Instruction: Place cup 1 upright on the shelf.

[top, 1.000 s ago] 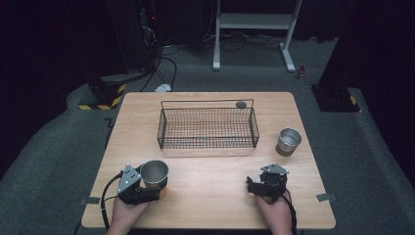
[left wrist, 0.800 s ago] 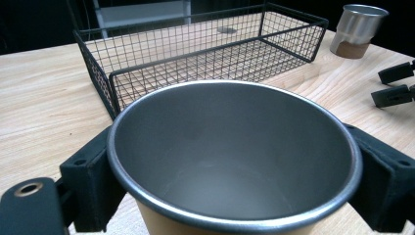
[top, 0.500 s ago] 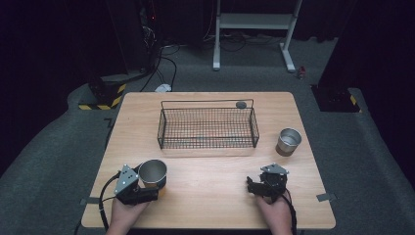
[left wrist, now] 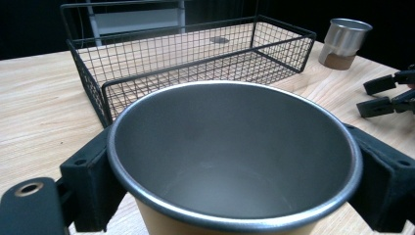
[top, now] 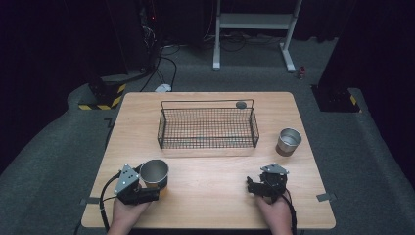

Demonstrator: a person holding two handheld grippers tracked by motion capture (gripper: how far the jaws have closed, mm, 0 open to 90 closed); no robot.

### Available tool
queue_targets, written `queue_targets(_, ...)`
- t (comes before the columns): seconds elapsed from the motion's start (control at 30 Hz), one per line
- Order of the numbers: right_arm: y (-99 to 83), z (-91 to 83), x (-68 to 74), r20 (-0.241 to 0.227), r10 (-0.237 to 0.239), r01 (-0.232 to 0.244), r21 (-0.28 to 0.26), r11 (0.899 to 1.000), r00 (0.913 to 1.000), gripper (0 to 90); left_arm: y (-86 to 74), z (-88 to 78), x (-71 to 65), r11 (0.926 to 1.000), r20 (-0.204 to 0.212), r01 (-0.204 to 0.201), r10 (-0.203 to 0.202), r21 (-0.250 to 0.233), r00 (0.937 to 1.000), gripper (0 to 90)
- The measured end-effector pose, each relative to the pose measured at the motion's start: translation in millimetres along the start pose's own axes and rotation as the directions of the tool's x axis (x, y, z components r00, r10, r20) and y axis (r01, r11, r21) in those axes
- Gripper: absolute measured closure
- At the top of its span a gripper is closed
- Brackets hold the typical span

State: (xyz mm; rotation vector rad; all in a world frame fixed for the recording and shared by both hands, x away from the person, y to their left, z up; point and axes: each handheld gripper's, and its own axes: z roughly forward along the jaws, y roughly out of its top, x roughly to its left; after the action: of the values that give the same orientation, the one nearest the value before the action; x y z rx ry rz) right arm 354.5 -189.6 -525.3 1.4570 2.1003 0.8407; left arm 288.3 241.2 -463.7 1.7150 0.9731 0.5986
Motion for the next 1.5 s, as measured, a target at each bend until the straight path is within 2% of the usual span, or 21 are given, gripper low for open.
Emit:
queue_targets(0.3,0.0,0.0,0.0,0.000,0.000,0.000,0.000,1.000,1.0000,9.4,8.2,6.0,-2.2,0.9999,0.017,0.012,-0.012,-0.002,0.9998,10.5)
queue_targets(0.6,0.0,0.0,0.0,0.000,0.000,0.000,0.000,1.000,1.0000,9.4,12.3,13.5,-4.9,1.0000,0.018,0.009,-0.009,0.002,0.9998,10.5)
queue_targets(1.03,0.0,0.0,0.0,0.000,0.000,0.000,0.000,1.000,1.0000,9.4,25.6,21.4,-2.4,0.9995,0.018,0.020,-0.020,-0.026,0.9996,10.6)
queue_targets(1.2,0.0,0.0,0.0,-0.001,0.000,0.000,0.000,1.000,1.0000,9.4,31.0,26.5,-4.0,0.9996,0.015,0.003,-0.003,-0.028,0.9999,10.6)
queue_targets(1.5,0.0,0.0,0.0,0.000,0.001,-0.001,0.000,1.000,1.0000,9.4,37.2,35.4,-7.0,0.9995,0.022,0.018,-0.017,-0.025,0.9996,10.8)
